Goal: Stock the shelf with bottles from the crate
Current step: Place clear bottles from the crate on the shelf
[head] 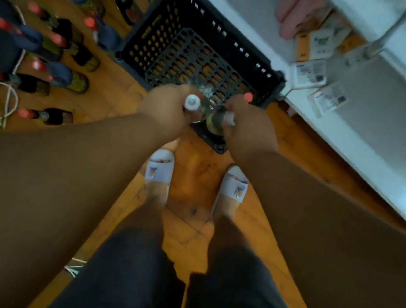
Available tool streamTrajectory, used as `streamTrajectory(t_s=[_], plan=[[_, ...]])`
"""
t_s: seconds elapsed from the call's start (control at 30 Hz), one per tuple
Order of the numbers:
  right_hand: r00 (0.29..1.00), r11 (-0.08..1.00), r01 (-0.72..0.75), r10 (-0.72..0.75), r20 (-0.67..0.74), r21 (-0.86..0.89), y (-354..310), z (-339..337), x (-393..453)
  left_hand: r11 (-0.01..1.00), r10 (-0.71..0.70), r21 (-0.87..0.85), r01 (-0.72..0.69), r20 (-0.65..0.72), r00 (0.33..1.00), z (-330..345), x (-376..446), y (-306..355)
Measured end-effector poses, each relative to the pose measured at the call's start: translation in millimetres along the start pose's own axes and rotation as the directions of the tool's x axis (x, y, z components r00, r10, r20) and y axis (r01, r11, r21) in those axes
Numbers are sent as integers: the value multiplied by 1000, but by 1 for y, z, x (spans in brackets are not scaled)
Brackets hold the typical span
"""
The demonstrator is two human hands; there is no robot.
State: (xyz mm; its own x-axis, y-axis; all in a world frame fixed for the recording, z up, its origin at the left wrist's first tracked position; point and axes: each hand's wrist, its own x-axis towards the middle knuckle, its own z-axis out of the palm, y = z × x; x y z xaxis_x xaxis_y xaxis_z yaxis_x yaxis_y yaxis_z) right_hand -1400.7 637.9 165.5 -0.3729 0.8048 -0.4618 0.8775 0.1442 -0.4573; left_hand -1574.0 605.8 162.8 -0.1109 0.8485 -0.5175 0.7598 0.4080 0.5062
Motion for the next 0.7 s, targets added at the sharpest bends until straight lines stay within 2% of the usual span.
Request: streamTrajectory(t_s=[0.1,0.23,0.33,0.4,0.47,0.57,0.7], plan=[[996,995,13,-5,-87,99,-38,-58,-42,999,-6,-45,2,-84,996,-55,-58,38],[965,949,143,-72,-250,280,-79,-132,-91,990,-2,-138,-25,-191,982,-123,-126,79],[926,919,246,-129,-355,309,-109,-183,-113,990,-10,-135,-33,-302,953,-167,-168,104],[890,897,318,-170,-424,306,-131,-214,-122,975,-24,-213,-70,-409,912,-193,-191,120],[847,861,399,-214,-487,315,-158,-241,-129,933,-91,-345,-99,-494,864,-219,-210,134],[797,797,495,-257,-547,346,-201,-268,-135,799,-172,-565,-204,-541,824,-256,-232,147],[787,765,526,-273,-553,371,-261,-285,-136,695,-269,-661,-284,-604,750,-304,-233,143]])
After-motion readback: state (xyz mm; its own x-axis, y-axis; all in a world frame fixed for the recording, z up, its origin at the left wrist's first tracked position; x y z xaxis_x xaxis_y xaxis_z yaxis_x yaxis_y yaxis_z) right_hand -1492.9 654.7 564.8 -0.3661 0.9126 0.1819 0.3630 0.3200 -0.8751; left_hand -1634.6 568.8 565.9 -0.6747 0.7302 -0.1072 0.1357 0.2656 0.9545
